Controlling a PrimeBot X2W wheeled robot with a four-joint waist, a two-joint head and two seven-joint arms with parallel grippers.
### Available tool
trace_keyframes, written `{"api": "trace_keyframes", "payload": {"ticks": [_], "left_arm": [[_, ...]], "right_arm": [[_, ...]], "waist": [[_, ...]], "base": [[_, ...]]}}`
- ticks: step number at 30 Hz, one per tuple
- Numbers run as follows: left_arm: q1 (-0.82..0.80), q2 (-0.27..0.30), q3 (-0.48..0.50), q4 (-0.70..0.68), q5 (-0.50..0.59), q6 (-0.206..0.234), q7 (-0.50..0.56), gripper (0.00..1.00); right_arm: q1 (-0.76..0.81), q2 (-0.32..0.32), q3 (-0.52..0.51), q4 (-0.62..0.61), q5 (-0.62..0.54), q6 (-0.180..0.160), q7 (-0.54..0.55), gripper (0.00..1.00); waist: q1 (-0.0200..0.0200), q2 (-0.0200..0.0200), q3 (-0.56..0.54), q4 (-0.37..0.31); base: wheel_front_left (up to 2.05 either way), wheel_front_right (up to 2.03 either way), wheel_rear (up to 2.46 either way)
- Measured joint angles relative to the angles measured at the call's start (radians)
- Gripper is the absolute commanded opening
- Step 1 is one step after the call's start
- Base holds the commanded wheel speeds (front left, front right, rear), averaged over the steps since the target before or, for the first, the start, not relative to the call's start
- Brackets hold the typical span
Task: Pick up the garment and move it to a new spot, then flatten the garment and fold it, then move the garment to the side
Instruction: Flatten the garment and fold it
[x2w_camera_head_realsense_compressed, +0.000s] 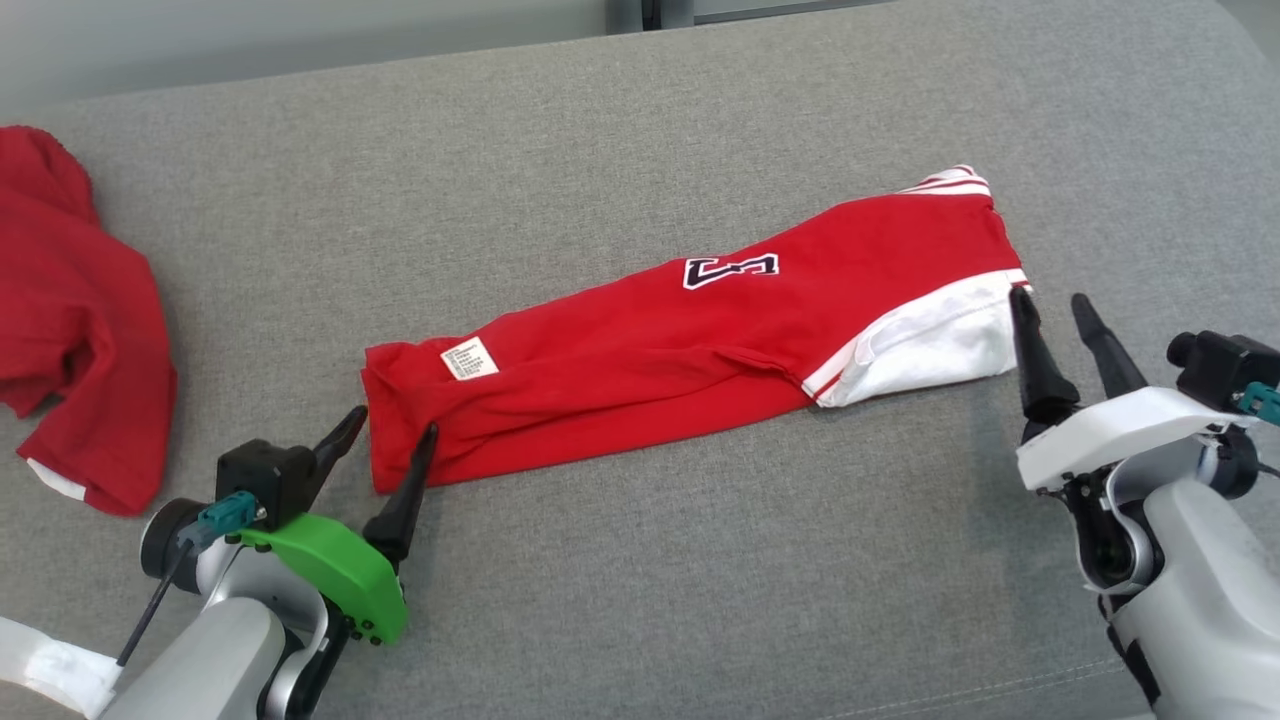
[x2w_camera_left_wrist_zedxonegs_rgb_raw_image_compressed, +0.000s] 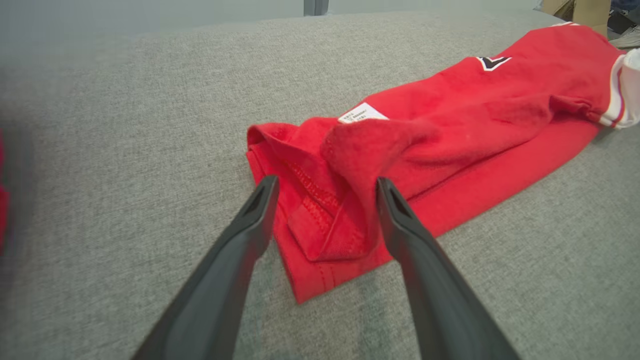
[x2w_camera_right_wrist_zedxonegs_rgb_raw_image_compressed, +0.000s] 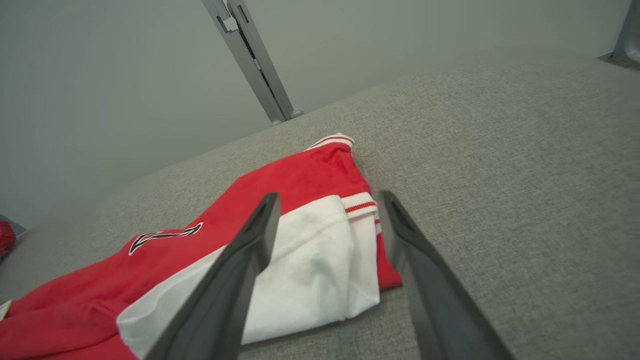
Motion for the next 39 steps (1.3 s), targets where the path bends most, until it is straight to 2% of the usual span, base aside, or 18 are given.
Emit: {"api": "trace_keyframes", "payload": {"ticks": [4, 14, 30, 39], "left_arm": [[0.002, 0.0, 0.053, -0.049, 0.006, 0.046, -0.021, 1.0], [0.041, -0.039, 0.073, -0.139, 0.006, 0.057, -0.032, 1.0], [0.041, -0.044, 0.12, -0.238, 0.017, 0.067, -0.035, 1.0], [0.075, -0.03, 0.152, -0.258, 0.017, 0.076, -0.038, 1.0]], "right_arm": [[-0.042, -0.069, 0.011, 0.034, -0.043, -0.014, 0.035, 1.0], [-0.056, -0.17, 0.059, 0.121, -0.075, 0.006, 0.186, 1.0], [-0.136, -0.171, -0.023, 0.222, 0.044, 0.017, 0.294, 1.0], [-0.161, -0.182, -0.03, 0.244, 0.059, 0.029, 0.326, 1.0]], "waist": [[0.0, 0.0, 0.005, 0.017], [0.0, 0.0, 0.028, 0.081], [0.0, 0.0, 0.082, 0.174], [0.0001, 0.0, 0.083, 0.182]], "base": [[0.0, 0.0, 0.0], [0.0, 0.0, 0.0], [0.0, 0.0, 0.0], [0.0, 0.0, 0.0]]}}
